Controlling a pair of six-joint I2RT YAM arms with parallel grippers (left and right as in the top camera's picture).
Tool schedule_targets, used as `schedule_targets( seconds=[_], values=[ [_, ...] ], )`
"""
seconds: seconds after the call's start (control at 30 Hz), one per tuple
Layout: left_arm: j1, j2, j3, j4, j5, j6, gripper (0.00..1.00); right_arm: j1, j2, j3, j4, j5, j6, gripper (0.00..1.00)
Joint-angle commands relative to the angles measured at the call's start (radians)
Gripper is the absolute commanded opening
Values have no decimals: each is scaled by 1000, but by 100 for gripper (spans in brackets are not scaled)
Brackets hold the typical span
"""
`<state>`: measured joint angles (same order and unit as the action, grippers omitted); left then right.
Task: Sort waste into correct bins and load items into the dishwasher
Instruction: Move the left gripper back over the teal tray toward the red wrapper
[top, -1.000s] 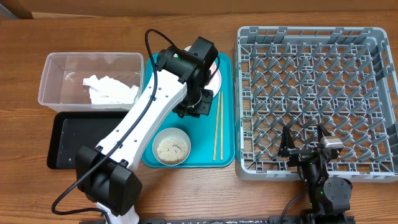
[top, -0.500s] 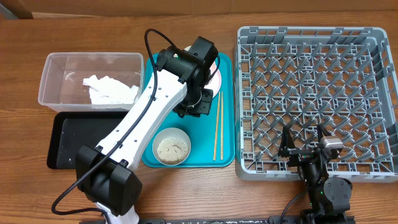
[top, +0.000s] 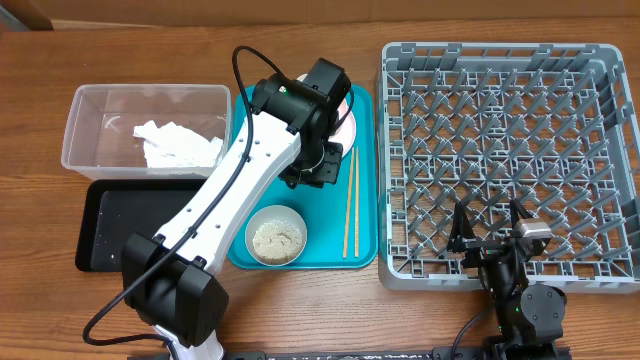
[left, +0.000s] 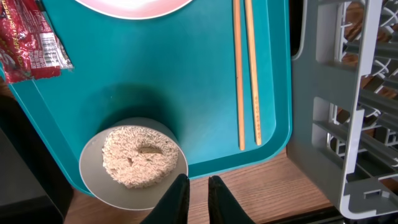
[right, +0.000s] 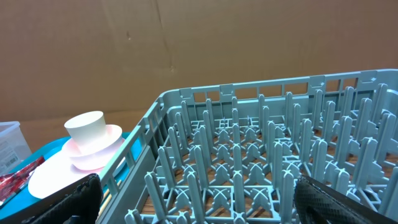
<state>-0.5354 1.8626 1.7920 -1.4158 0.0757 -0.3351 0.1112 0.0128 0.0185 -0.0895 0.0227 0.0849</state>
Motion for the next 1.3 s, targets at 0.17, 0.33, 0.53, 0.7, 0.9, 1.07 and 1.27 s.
schedule_targets(
  seconds=[0.17,0.33,0.53,0.7,0.9,1.07,1.27],
  values=[
    [-3,-19,-6,3,-59,-9,16,-2,-10,-10,8,-2,-3,100],
    [-3,-19,-6,5,-124,-9,20,-1,-10,-10,8,-2,-3,100],
    [-3,-19,-6,28,-176,-8,29,-1,-10,-10,8,-2,-3,100],
    [-3,-19,-6,56,-219,-2,30,-2,-10,-10,8,-2,-3,100],
    [0,-19,-6,57,-385,-2,33,-1,-10,-10,8,-2,-3,100],
    [5,-19,-6,56,-420,31,47,-1,-10,-10,8,-2,-3,100],
    [38,-19,-7,61,-409,123,47,-1,-10,-10,8,-2,-3,100]
  ],
)
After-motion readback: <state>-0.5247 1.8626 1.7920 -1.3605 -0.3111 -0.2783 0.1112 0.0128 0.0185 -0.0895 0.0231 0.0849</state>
